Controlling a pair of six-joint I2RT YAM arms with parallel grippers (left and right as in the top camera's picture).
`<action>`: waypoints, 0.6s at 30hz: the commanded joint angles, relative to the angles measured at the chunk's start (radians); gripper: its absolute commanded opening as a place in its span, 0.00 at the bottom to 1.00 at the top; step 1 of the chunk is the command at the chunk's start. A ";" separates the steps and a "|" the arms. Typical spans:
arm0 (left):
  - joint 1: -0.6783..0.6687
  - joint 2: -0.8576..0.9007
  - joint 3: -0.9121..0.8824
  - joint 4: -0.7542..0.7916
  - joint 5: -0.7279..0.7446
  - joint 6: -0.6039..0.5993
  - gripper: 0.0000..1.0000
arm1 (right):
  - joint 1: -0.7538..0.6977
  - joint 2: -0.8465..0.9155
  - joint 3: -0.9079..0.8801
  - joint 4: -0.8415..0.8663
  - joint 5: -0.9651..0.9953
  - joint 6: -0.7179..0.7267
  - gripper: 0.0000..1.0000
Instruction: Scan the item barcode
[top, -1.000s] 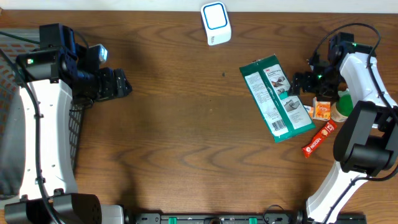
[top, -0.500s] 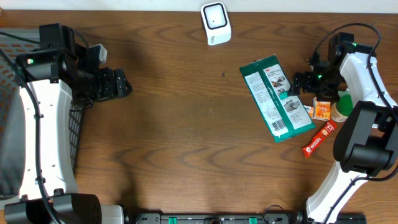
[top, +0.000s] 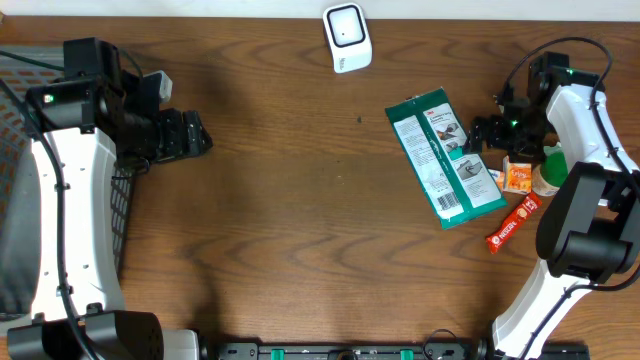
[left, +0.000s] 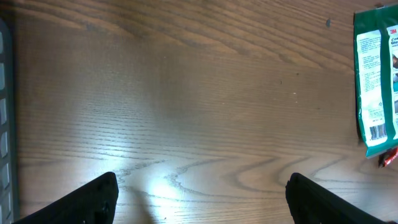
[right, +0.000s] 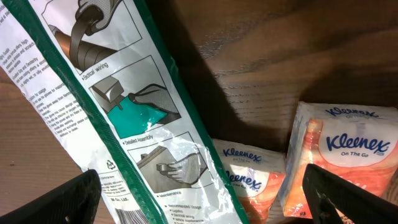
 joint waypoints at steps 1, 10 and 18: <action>0.000 -0.013 0.000 -0.003 0.005 -0.005 0.87 | -0.001 0.001 -0.004 0.002 -0.012 0.016 0.99; 0.000 -0.013 0.000 -0.003 0.005 -0.005 0.87 | 0.000 0.001 -0.004 0.002 -0.012 0.016 0.99; 0.001 -0.015 0.000 -0.003 0.005 -0.005 0.87 | 0.000 0.001 -0.004 0.002 -0.012 0.016 0.99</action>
